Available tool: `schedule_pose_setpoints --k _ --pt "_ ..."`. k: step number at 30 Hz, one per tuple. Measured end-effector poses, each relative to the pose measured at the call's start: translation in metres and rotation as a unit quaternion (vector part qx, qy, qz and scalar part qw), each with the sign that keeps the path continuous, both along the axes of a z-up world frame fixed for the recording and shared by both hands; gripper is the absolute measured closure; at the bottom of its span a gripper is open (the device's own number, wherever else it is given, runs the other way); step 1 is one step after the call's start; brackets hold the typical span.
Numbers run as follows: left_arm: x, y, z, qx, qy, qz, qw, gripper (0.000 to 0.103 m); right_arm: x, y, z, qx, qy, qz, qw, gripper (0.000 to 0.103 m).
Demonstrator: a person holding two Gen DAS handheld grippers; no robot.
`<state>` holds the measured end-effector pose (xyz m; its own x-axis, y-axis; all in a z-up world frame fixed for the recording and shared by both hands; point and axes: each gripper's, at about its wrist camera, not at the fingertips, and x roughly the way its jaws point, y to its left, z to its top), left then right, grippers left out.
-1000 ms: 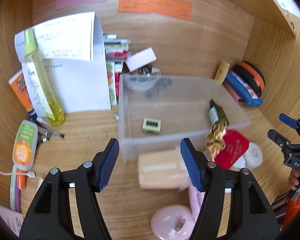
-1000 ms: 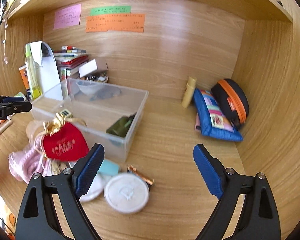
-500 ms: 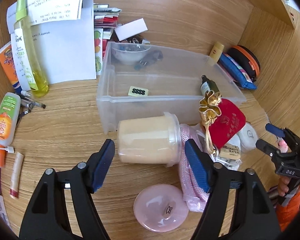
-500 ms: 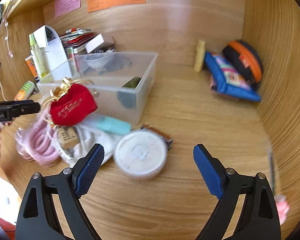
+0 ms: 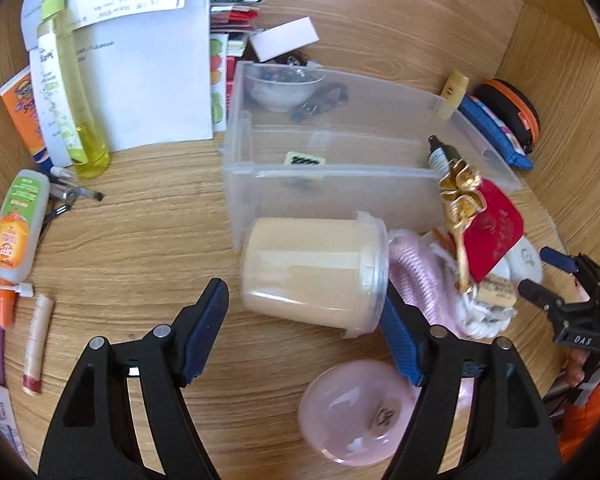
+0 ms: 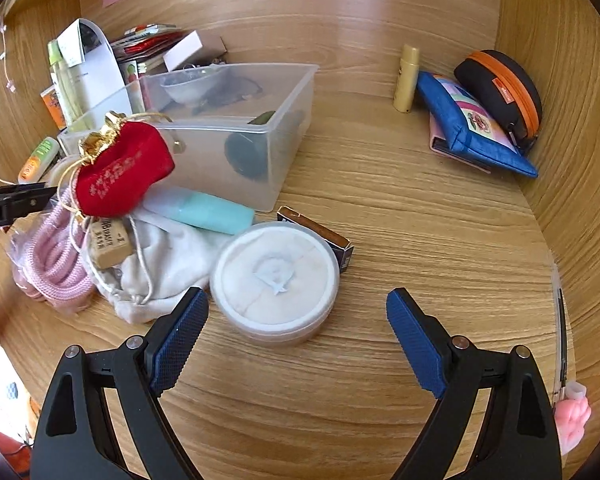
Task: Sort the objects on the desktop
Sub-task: 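Grasp the beige jar with the left tool while the right tool grasps the white round container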
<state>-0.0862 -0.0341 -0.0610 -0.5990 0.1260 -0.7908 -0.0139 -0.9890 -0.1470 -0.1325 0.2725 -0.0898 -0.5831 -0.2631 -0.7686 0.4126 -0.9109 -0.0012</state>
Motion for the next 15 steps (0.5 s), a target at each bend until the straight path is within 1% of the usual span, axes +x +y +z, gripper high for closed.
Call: schedule_pose_setpoints --k 2,5,6,10,11,12,15 --pt "-0.002 -0.002 -0.003 -0.003 -0.007 0.003 1.0000 0.029 -0.003 -0.001 -0.003 -0.004 -0.007 0.002 1.000 0.014" --pt "-0.009 -0.003 -0.006 0.008 -0.016 0.005 0.9998 0.029 -0.009 -0.002 -0.006 -0.029 -0.033 0.009 0.999 0.015" --pt "-0.012 -0.003 -0.007 0.010 -0.016 0.006 0.9998 0.029 -0.009 -0.003 -0.006 -0.033 -0.036 0.009 0.999 0.016" --pt "-0.023 0.000 -0.009 0.006 -0.014 0.011 0.9998 0.029 -0.010 -0.006 -0.005 -0.029 -0.026 0.006 0.999 0.016" --pt "-0.025 0.000 -0.010 0.007 -0.013 0.012 0.9998 0.032 -0.010 -0.007 -0.004 -0.027 -0.023 0.006 0.999 0.019" --pt "-0.027 0.001 -0.010 0.013 -0.013 0.010 0.9998 0.037 -0.010 -0.008 -0.004 -0.026 -0.023 0.008 0.999 0.023" --pt "-0.027 0.005 -0.009 0.004 0.000 0.020 0.9998 0.037 -0.009 -0.010 -0.005 -0.026 -0.022 0.014 0.999 0.036"
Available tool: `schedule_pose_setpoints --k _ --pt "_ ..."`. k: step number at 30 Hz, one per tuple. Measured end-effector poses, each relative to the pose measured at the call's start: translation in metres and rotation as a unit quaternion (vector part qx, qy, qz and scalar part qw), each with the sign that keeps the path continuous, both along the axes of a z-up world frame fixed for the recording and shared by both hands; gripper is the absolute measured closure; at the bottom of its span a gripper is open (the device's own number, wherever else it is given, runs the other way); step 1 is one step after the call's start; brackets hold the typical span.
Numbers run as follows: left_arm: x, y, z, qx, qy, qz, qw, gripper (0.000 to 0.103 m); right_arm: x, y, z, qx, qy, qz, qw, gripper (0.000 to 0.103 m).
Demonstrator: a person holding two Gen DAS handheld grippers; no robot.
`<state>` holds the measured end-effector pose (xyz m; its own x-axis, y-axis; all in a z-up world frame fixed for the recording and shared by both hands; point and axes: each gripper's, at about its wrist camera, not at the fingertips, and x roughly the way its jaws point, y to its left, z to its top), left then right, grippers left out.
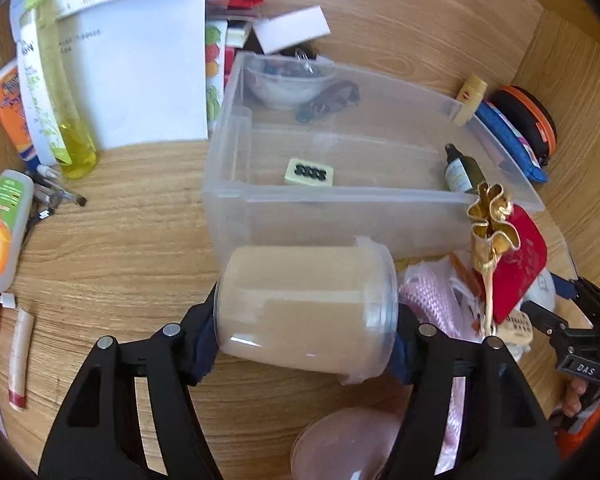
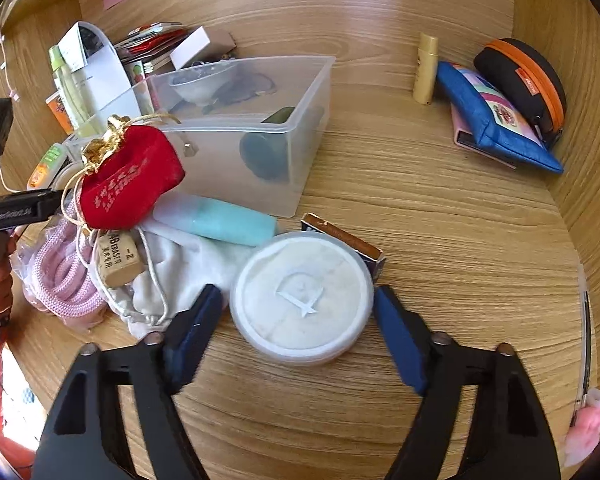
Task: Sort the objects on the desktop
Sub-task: 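Grasp the beige jar with the left tool while the right tool grasps the white round container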
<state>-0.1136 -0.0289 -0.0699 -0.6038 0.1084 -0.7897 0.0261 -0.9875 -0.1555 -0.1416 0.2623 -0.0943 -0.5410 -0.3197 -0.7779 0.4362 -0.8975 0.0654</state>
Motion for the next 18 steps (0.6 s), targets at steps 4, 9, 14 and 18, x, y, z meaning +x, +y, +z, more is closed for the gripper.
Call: schedule_pose_setpoints --k 4,9,14,18 --pt "0.004 -0.001 0.000 -0.005 0.008 0.012 0.9999 0.037 0.002 0.002 0.001 0.002 0.010 -0.005 1.000 0.040" --pt "0.013 -0.009 0.001 -0.008 0.011 0.040 0.9991 0.037 0.004 0.011 0.002 -0.003 0.015 -0.017 1.000 0.040" --pt "0.026 -0.016 0.006 -0.014 0.026 0.062 0.9976 0.038 0.010 0.022 0.009 -0.011 0.026 -0.033 0.999 0.040" --pt "0.037 -0.022 0.018 -0.011 0.048 0.077 0.9958 0.037 0.015 0.028 0.019 -0.019 0.039 -0.041 0.998 0.040"
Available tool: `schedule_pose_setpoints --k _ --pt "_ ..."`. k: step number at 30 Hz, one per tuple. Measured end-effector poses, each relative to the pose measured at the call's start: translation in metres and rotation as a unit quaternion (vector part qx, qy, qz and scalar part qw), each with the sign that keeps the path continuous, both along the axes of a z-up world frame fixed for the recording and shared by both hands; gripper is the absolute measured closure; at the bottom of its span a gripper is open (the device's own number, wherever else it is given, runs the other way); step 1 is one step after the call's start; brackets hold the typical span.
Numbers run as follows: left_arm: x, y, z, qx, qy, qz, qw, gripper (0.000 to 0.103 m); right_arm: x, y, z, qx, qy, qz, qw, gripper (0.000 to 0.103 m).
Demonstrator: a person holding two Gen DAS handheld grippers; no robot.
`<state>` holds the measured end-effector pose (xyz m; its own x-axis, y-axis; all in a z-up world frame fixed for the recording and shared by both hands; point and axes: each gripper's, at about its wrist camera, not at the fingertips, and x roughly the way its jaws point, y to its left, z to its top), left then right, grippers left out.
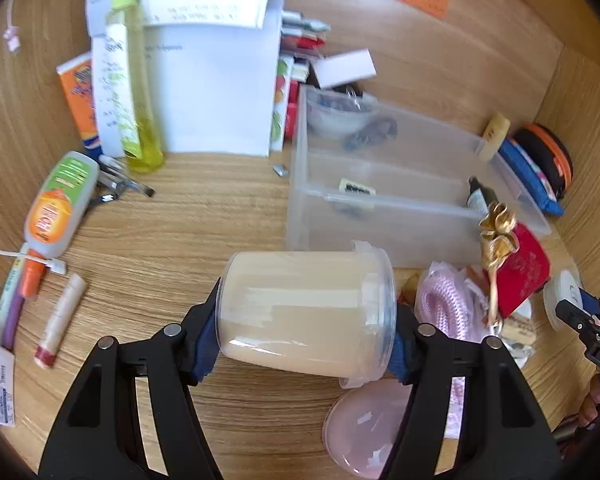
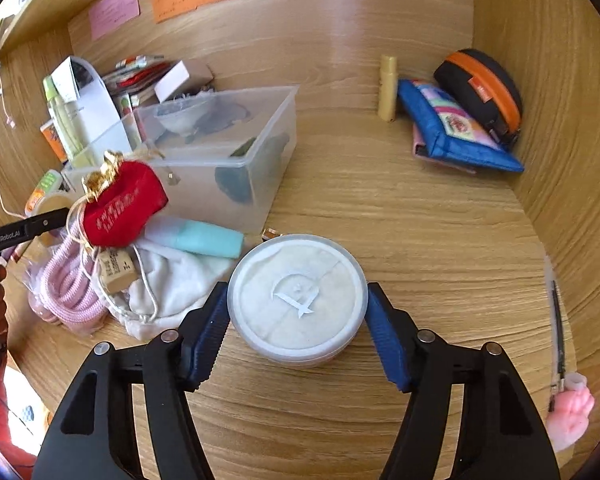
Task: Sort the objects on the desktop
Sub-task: 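Grasp the beige jar with the left tool while the right tool grasps the white round container, then carry the jar and white container into the clear box and open both tools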
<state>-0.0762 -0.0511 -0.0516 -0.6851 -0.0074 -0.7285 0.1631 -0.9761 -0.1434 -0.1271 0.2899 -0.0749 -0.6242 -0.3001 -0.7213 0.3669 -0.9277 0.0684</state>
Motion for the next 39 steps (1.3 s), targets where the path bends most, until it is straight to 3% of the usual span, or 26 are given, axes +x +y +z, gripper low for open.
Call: schedule_pose_setpoints --k 9,26,39 --pt "0.009 -0.002 0.038 0.005 0.063 0.014 0.9979 0.038 -0.002 -0.005 0.036 -0.016 0.042 0.010 0.999 0.040" --pt "-0.015 0.014 0.089 -0.016 0.126 -0.010 0.9918 0.037 -0.018 -0.046 0.091 -0.043 0.125 0.057 0.990 0.040" --pt "-0.057 0.023 0.105 -0.024 0.130 -0.036 0.9906 0.037 -0.069 -0.072 0.093 -0.059 0.101 0.075 0.990 0.040"
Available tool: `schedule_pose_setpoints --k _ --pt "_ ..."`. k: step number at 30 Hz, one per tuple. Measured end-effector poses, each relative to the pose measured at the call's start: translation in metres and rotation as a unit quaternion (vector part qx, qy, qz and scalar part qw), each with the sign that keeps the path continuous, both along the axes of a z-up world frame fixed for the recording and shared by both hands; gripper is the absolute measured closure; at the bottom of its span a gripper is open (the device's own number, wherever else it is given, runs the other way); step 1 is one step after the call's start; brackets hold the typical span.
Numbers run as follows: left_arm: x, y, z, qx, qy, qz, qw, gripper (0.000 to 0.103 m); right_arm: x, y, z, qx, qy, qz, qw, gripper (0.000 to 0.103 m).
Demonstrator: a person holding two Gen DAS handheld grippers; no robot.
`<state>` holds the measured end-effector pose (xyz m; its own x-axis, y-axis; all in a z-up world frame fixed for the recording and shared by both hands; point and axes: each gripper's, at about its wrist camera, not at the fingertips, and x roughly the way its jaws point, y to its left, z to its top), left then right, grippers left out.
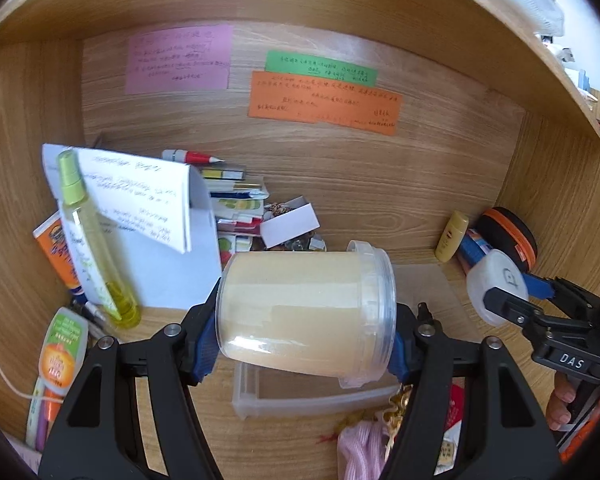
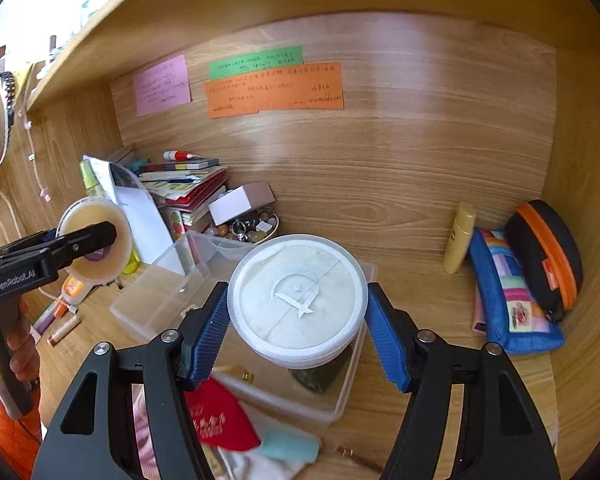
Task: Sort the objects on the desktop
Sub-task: 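Carry the jar and white container into the clear box and open both tools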
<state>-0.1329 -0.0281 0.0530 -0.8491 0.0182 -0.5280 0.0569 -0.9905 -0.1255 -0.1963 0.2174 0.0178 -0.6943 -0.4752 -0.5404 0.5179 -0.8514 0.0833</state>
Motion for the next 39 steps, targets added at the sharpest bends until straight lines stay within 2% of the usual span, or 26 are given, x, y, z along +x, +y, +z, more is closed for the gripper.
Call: schedule_pose_setpoints --k 4,12,16,25,33,36,39 --pt "-0.025 0.002 -0.007 0.001 -0.020 -0.012 0.9997 0.037 -0.019 -0.010 -0.004 -0.001 -0.015 0.006 1.000 0.040" --pt "-0.077 0.009 -0.042 0.010 -0.092 -0.031 0.9953 0.038 -0.054 -0.034 -0.028 0.019 -0.057 0.012 0.998 0.040" --pt "-0.092 0.016 -0.058 0.006 -0.118 -0.041 0.9921 0.038 -0.061 -0.043 -0.045 0.032 -0.079 0.018 0.996 0.040" --pt "-0.108 0.024 -0.086 -0.006 -0.158 -0.055 0.9858 0.038 -0.061 -0.061 -0.067 0.074 -0.083 0.032 0.993 0.040" --pt "-0.109 0.033 -0.092 -0.048 -0.165 -0.047 0.9841 0.037 -0.060 -0.070 -0.077 0.102 -0.083 0.038 0.991 0.040" --pt "-0.109 0.039 -0.097 -0.085 -0.174 -0.038 0.9804 0.038 -0.058 -0.074 -0.079 0.118 -0.081 0.041 0.989 0.040" --pt "-0.107 0.036 -0.097 -0.090 -0.177 -0.038 0.9794 0.038 -0.057 -0.076 -0.081 0.120 -0.084 0.043 0.988 0.040"
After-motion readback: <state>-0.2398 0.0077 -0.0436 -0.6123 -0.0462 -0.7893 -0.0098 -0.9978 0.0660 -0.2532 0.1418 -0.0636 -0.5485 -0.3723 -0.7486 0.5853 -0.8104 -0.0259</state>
